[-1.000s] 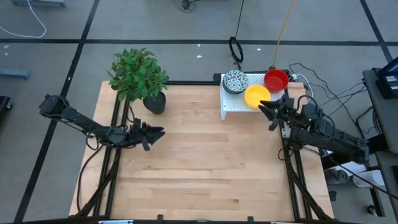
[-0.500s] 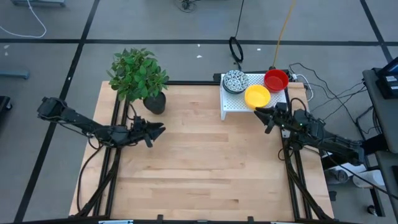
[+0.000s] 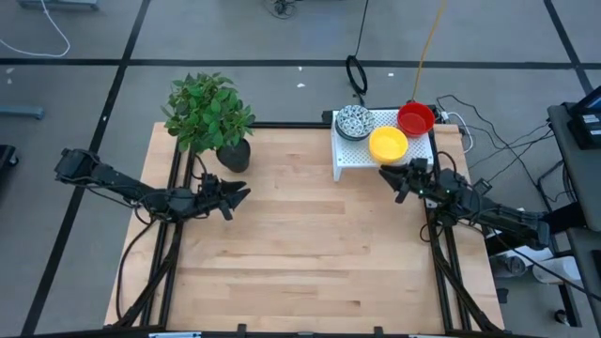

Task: Pick & Place Mini bowls
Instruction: Return to Home Position

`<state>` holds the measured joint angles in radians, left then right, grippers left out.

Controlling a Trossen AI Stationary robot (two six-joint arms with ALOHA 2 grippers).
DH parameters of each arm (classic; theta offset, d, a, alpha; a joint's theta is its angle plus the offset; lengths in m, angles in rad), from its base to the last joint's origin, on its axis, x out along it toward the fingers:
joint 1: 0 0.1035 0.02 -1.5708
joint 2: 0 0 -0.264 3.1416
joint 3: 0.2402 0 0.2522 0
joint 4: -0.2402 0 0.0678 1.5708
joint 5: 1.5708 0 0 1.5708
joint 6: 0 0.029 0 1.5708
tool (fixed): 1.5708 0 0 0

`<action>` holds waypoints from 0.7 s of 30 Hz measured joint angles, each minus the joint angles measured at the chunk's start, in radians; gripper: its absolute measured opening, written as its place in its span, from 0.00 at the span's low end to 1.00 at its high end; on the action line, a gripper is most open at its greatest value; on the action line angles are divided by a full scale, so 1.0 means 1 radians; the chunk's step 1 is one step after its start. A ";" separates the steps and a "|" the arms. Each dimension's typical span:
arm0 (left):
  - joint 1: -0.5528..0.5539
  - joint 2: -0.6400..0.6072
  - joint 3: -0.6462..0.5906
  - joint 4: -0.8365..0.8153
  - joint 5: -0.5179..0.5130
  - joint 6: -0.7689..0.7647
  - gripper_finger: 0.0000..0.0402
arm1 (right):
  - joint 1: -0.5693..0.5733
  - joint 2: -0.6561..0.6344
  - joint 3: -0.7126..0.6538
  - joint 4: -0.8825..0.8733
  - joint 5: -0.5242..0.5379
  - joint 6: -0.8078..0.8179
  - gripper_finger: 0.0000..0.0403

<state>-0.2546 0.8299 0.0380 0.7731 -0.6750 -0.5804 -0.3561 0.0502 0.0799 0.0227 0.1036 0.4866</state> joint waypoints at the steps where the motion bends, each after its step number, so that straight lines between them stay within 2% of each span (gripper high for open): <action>1: 0.000 0.000 0.000 0.000 0.000 0.000 0.53 | 0.000 0.000 -0.005 0.011 -0.003 0.000 0.26; 7: 0.000 0.000 0.000 0.000 0.000 -0.001 0.53 | 0.000 0.000 -0.009 0.093 0.003 0.015 0.26; 16: 0.000 0.000 0.000 -0.001 0.000 -0.001 0.53 | 0.000 0.001 -0.011 0.094 0.003 0.026 0.26; 21: 0.000 -0.083 0.001 -0.044 0.000 -0.001 0.53 | 0.000 0.001 -0.011 0.094 0.001 0.026 0.26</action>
<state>-0.2546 0.7468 0.0395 0.7295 -0.6754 -0.5812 -0.3565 0.0509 0.0689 0.1169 0.1043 0.5121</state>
